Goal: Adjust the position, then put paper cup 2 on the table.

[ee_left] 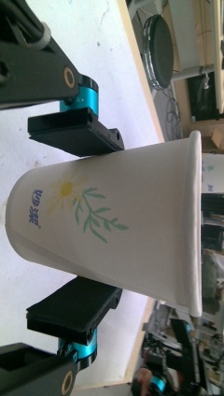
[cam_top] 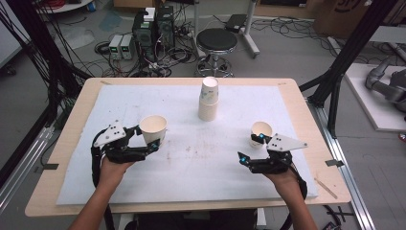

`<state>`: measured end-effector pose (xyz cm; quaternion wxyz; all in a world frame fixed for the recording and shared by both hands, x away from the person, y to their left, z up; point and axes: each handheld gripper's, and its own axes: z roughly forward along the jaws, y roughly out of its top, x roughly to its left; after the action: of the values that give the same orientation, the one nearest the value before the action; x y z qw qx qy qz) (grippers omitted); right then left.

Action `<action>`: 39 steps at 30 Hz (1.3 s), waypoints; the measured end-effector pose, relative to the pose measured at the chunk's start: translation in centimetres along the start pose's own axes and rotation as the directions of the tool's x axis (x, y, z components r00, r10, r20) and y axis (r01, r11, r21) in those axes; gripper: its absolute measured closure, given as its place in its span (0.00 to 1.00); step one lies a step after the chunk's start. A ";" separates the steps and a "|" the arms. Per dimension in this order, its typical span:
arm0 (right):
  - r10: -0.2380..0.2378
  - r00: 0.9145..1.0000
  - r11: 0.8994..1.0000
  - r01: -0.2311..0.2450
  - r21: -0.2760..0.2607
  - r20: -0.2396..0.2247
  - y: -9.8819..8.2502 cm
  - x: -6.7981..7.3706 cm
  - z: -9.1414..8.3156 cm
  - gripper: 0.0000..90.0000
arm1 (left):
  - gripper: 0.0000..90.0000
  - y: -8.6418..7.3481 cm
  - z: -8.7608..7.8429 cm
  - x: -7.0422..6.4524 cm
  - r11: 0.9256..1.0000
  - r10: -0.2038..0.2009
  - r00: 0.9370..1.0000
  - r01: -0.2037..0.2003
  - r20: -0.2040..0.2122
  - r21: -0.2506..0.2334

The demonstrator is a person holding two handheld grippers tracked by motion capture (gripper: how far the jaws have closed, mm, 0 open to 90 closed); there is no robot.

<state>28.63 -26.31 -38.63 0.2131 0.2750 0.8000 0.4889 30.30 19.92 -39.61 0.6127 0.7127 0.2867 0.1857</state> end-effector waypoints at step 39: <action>0.013 1.000 1.000 -0.013 -0.015 -0.023 -1.1 0.9 0.7 0.24 | 0.34 -0.9 2.1 4.3 0.999 0.002 0.986 -0.008 -0.164 -0.034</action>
<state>28.12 -25.70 -39.92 0.2027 0.2730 0.7968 0.4995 34.76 21.15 -41.24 0.5988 0.6850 0.3311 0.2504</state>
